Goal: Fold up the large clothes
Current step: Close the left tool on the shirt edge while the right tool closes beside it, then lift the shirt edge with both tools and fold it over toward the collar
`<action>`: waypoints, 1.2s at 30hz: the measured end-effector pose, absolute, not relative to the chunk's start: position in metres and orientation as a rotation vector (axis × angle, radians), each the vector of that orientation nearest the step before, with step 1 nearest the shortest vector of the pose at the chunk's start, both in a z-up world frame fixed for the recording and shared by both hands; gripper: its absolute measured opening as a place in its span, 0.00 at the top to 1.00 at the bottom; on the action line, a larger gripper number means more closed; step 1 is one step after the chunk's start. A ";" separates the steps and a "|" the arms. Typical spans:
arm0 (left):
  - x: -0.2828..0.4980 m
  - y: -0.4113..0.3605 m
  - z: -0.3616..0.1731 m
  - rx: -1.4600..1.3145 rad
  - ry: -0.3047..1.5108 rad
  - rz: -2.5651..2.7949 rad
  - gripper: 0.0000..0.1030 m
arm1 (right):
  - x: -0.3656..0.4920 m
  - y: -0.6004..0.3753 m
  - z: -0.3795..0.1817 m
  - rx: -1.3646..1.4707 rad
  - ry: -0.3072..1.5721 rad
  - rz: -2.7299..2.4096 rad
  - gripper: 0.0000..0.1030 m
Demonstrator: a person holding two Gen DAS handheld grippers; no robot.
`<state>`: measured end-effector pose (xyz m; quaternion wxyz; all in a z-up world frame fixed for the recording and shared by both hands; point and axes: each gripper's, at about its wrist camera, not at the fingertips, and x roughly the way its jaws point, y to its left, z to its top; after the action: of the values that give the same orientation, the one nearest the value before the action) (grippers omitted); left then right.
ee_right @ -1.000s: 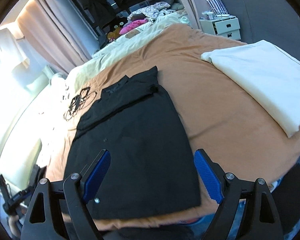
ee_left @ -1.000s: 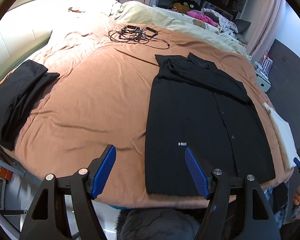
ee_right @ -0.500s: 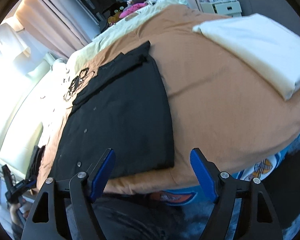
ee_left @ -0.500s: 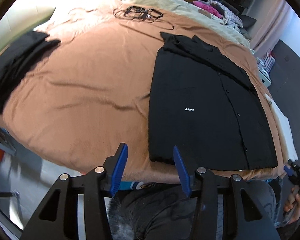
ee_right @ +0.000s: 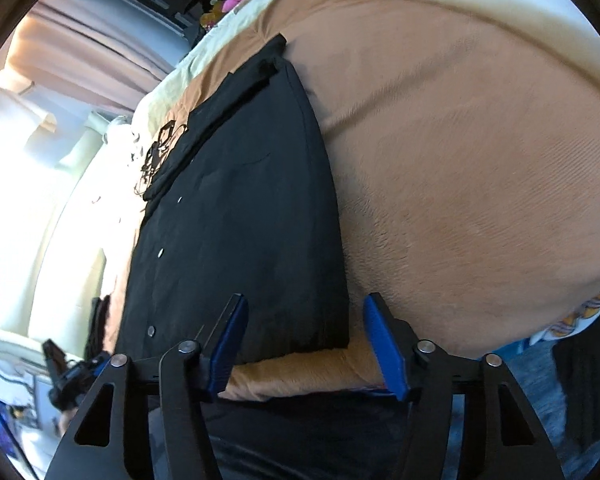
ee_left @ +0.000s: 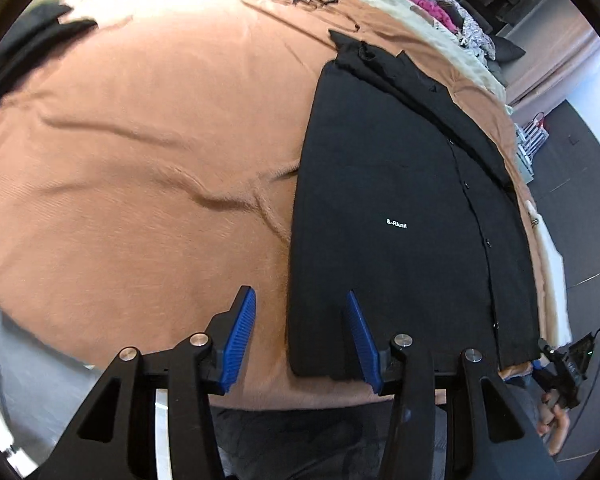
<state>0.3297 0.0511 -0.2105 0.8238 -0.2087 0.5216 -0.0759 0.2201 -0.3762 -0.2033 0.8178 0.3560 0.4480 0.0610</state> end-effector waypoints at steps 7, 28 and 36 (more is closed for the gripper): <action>0.337 0.050 -0.228 -0.563 1.103 -0.234 0.55 | 0.232 -0.376 -0.212 0.865 0.922 0.189 0.41; 0.290 0.066 -0.166 -0.648 0.952 -0.340 0.90 | 0.224 -0.356 -0.153 0.862 0.782 0.245 0.92; 0.255 0.082 -0.122 -0.664 0.859 -0.355 0.91 | 0.193 -0.350 -0.105 0.811 0.734 0.304 0.92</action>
<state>0.2547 0.0817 -0.1219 0.8413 -0.3141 0.4066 -0.1680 0.1931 -0.3498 -0.1051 0.8432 0.3840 0.3476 0.1439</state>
